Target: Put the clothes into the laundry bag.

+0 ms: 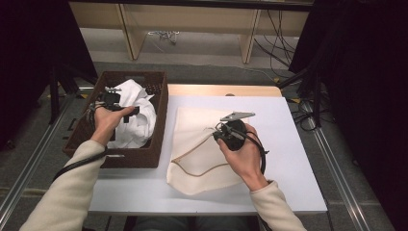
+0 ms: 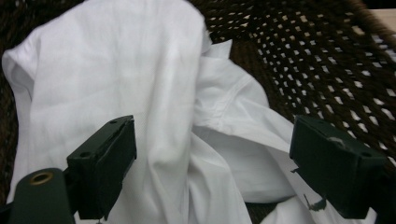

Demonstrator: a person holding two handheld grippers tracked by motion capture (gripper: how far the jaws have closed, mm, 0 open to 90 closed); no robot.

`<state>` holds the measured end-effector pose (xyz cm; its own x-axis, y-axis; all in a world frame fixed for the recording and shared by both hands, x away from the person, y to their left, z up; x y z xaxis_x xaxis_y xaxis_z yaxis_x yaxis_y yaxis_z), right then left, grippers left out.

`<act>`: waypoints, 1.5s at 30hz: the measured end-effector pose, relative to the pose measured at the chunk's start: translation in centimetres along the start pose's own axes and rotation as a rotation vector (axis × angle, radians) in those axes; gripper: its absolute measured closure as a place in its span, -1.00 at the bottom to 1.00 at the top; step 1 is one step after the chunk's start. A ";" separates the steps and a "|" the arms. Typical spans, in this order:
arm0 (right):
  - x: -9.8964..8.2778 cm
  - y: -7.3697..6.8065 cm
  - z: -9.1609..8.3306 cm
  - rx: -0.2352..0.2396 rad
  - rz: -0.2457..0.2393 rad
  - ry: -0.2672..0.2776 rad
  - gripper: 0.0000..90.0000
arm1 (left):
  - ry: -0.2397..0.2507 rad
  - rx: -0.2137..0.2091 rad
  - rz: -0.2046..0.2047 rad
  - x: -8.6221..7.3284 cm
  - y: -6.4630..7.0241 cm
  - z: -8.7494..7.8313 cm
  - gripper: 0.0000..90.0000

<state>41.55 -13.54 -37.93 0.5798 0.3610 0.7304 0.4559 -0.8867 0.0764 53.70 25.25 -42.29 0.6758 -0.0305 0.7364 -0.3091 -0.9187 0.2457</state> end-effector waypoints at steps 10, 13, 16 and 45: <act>-0.1 0.1 0.0 0.003 -0.001 -0.008 0.96 | -0.097 0.119 -0.050 -0.4 -1.7 3.0 -0.69; -0.1 0.1 0.1 0.003 0.002 -0.011 0.96 | -0.134 0.126 -0.066 -0.7 -2.1 3.7 -0.71; -0.1 0.0 0.1 0.006 0.005 -0.013 0.96 | -0.180 0.157 -0.059 -1.0 -2.4 4.2 -0.69; -0.1 0.2 0.0 0.007 0.015 -0.015 0.96 | -0.274 0.085 -0.042 -1.2 -3.0 4.3 0.77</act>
Point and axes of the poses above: each handheld gripper's, and its own axes: z roughly forward along the jaws, x roughly out of its top, y roughly to its right, the point moved 1 cm from there along z, roughly forward along the jaws, and after that the axes turned 12 degrees about -x, right-handed, at the moved point
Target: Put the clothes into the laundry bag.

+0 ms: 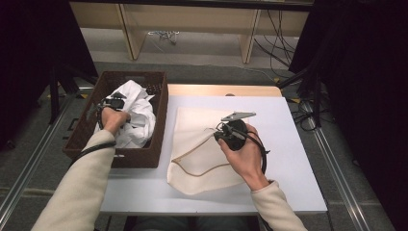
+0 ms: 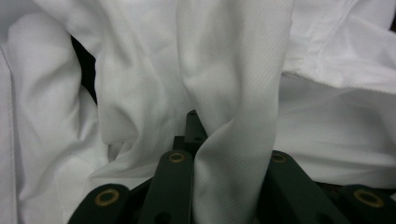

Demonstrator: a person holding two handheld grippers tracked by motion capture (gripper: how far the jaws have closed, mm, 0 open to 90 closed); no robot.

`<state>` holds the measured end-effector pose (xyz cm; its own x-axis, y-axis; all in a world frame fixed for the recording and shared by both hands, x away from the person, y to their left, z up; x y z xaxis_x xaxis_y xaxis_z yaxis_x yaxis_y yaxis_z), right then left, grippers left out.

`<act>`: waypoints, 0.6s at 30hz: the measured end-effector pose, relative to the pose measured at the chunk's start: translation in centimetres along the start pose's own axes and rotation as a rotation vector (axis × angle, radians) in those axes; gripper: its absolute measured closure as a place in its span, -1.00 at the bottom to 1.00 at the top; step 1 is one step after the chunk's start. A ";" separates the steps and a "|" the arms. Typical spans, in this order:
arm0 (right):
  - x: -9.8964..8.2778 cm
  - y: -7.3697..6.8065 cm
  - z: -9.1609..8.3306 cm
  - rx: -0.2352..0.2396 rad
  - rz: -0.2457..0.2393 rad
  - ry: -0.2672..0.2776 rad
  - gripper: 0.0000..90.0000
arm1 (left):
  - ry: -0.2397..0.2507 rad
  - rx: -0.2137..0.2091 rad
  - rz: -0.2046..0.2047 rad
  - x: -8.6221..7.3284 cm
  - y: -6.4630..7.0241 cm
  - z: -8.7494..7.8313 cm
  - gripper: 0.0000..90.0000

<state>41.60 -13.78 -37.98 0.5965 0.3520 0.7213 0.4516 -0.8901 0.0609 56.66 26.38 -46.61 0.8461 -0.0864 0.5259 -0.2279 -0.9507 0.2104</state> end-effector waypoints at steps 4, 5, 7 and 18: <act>0.0 0.1 0.0 -0.006 -0.007 0.005 0.96 | 0.103 -0.040 -0.033 -0.1 0.2 -0.7 0.79; 0.0 0.2 0.1 -0.006 -0.032 0.021 0.96 | 0.115 -0.051 -0.001 -0.1 0.0 -1.0 0.79; 0.0 0.2 0.1 -0.007 -0.020 0.017 0.96 | 0.137 -0.077 0.010 0.0 0.1 -1.9 0.79; -0.1 0.1 0.2 -0.001 -0.012 0.012 0.96 | 0.377 -0.241 0.077 -0.7 0.9 -4.5 0.80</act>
Point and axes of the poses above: each handheld gripper's, and its own axes: z roughly forward along the jaws, x roughly out of its top, y roughly to its right, the point moved 1 cm from there along z, roughly forward along the jaws, and after that the axes turned 12 degrees about -x, right-handed, at the moved point
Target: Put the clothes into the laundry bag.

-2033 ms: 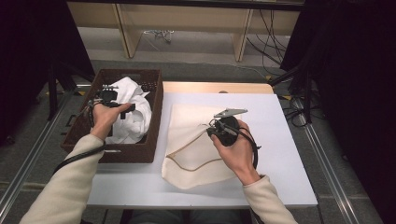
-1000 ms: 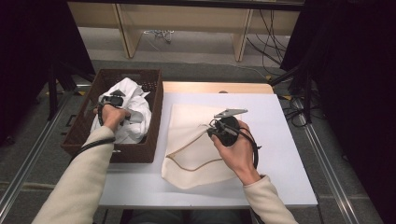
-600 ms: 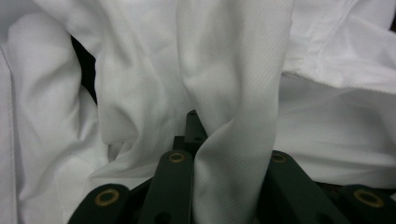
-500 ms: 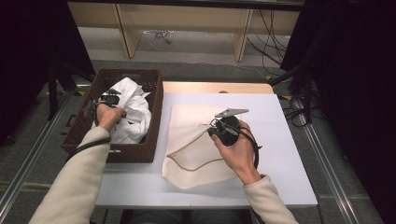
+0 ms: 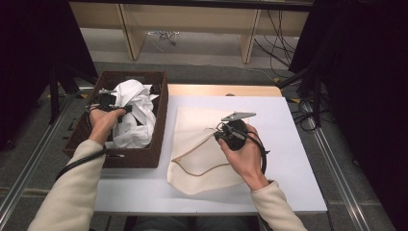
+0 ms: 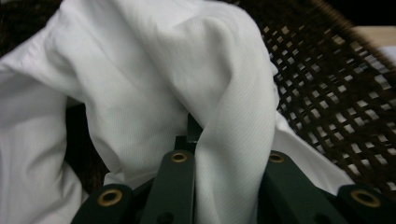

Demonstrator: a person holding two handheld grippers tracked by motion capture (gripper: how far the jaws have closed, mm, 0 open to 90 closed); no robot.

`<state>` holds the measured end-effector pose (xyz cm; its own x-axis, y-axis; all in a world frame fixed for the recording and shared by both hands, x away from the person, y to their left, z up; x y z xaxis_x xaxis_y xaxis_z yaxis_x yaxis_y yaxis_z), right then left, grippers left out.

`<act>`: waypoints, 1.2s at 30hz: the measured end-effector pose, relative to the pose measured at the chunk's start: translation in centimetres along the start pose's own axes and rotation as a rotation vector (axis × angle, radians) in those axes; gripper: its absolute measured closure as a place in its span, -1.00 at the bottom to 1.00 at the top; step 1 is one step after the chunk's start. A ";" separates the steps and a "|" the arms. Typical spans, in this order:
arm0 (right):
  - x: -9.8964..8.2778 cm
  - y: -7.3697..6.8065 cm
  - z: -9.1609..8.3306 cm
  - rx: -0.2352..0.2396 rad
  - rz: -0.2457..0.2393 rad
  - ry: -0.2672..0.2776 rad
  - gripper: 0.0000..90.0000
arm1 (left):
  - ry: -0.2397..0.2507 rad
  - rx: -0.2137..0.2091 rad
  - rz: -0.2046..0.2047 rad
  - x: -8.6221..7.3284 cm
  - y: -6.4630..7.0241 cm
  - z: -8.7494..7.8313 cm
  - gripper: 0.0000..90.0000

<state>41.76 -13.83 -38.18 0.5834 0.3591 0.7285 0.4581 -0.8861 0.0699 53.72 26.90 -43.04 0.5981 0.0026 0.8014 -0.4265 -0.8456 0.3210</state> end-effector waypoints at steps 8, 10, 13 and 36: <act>0.0 0.0 -0.1 -0.008 0.005 -0.009 0.96 | 0.155 -0.058 0.040 0.8 1.3 -2.3 0.80; 0.0 0.0 -0.1 -0.011 0.000 -0.004 0.96 | 0.191 -0.063 0.054 0.9 1.6 -2.8 0.80; -0.1 0.0 -0.1 -0.007 0.009 0.000 0.96 | 0.238 -0.078 0.078 1.1 2.2 -3.8 0.80; 0.0 0.1 -0.1 -0.010 0.020 -0.003 0.96 | 0.426 -0.218 0.200 2.7 7.6 -10.3 0.80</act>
Point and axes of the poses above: each handheld gripper's, and its own axes: z roughly forward along the jaws, x roughly out of its top, y roughly to its right, the point moved 1 cm from there along z, roughly forward along the jaws, and after that the axes turned 12 degrees about -x, right-handed, at the moved point
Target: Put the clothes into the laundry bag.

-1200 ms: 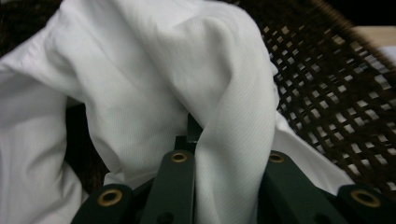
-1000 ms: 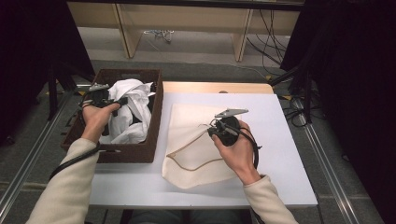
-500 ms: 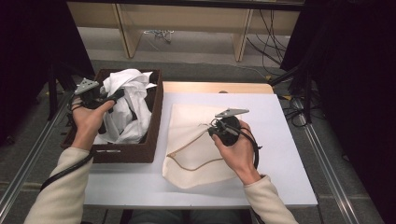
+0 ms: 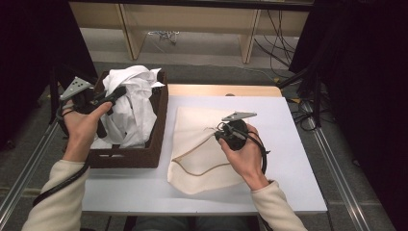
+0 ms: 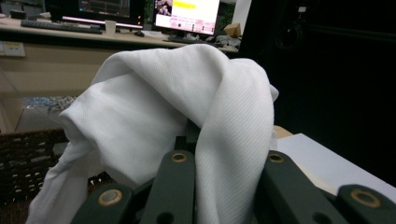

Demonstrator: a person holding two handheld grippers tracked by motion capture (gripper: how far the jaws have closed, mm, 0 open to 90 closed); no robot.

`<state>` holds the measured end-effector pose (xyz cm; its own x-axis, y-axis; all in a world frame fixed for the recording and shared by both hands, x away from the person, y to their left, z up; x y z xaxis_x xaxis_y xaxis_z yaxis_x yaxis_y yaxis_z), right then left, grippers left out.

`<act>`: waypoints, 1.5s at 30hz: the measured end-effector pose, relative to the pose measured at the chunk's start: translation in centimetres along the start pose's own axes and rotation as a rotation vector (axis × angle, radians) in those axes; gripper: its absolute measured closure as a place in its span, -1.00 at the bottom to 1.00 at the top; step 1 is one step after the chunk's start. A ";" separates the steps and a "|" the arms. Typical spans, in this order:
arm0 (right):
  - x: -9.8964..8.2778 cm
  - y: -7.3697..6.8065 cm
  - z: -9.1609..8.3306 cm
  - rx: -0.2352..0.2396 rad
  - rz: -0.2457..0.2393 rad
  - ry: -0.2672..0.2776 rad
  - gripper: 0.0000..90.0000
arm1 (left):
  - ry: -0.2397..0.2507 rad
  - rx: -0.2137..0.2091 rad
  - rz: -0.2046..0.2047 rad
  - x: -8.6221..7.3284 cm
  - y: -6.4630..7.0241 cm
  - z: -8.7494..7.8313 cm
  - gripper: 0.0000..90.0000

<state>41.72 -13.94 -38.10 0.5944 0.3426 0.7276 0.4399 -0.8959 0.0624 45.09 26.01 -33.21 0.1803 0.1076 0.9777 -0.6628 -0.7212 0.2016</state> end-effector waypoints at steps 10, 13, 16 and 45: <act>0.0 0.0 0.0 0.000 0.002 -0.004 0.96 | 0.037 -0.060 0.056 1.8 2.3 -1.8 0.80; 0.0 0.0 0.0 -0.001 0.002 -0.002 0.97 | 0.059 -0.066 0.075 2.3 2.7 -2.3 0.80; 0.0 0.0 0.0 -0.007 -0.020 0.015 0.97 | 0.087 -0.076 0.088 3.1 3.4 -3.1 0.80; 0.0 0.0 -0.1 -0.002 0.002 0.003 0.97 | 0.131 -0.242 0.150 5.1 8.2 -5.7 0.79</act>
<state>41.62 -13.97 -38.03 0.5931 0.3397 0.7300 0.4370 -0.8973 0.0625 36.43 24.54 -26.26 -0.0170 0.1109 0.9937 -0.8313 -0.5538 0.0476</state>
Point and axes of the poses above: each handheld gripper's, and its own axes: z roughly forward along the jaws, x roughly out of its top, y roughly to its right, the point moved 1 cm from there along z, roughly forward along the jaws, and after that the axes turned 12 degrees about -x, right-handed, at the moved point
